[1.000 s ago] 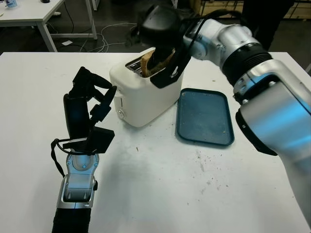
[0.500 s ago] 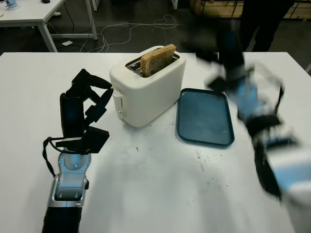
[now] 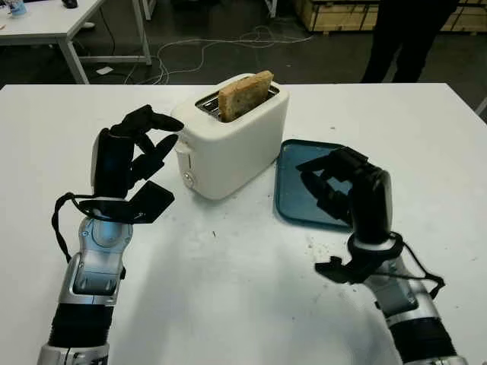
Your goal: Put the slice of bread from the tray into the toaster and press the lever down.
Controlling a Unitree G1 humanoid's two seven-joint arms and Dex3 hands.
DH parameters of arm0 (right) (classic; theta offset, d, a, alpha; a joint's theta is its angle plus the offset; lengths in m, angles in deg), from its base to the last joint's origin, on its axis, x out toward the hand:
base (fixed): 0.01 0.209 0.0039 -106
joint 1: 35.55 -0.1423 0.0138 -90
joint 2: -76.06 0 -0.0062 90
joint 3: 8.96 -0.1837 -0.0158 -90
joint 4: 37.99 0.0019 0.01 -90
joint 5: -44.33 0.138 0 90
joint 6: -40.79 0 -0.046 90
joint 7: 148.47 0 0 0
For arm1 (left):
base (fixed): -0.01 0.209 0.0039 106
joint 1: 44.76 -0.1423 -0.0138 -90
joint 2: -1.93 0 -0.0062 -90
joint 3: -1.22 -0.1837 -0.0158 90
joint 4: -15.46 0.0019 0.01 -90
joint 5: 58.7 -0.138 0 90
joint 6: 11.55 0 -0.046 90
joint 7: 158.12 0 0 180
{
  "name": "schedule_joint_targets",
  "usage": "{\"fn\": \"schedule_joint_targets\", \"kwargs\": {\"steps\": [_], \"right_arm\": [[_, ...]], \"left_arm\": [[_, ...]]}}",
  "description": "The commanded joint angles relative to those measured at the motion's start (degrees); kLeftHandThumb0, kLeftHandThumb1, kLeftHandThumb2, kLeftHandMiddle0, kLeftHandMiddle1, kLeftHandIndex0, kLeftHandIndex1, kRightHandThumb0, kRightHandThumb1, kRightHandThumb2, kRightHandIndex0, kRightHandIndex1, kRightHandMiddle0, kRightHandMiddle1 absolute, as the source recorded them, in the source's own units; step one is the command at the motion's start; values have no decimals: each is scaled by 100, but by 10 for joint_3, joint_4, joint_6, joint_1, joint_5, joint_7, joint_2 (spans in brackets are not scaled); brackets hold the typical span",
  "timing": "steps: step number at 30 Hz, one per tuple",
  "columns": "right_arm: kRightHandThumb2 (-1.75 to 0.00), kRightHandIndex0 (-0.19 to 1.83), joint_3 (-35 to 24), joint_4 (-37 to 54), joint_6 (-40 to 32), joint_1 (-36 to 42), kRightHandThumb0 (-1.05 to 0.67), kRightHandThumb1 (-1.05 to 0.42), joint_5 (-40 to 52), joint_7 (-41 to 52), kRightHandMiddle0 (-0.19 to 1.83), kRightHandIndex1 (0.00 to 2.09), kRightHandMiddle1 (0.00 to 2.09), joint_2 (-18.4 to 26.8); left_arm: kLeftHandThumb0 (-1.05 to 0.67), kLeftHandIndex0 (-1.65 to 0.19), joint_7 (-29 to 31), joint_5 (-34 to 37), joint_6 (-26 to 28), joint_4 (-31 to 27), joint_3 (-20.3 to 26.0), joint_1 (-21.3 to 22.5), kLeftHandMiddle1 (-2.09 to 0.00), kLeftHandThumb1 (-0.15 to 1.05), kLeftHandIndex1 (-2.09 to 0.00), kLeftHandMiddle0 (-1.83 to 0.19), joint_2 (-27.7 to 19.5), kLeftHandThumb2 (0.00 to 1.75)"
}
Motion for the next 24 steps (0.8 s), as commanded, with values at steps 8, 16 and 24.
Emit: {"fn": "schedule_joint_targets", "kwargs": {"steps": [8,16,24], "right_arm": [[-26,86,2,-15,-13,0,-39,-92,50,21,80,153,104,-12],[-21,82,1,-23,-10,-7,-38,-92,58,26,74,167,125,-12],[-22,84,1,-24,-11,-10,-40,-92,53,16,72,167,129,-14]], "left_arm": [[-23,-91,12,-81,17,19,-23,29,-165,92,-51,-75,-60,28],[-18,-102,133,-83,46,36,-45,83,-140,92,-37,-86,-145,19],[-14,-114,191,-79,47,73,-68,132,-110,90,-24,-92,-183,5]]}}
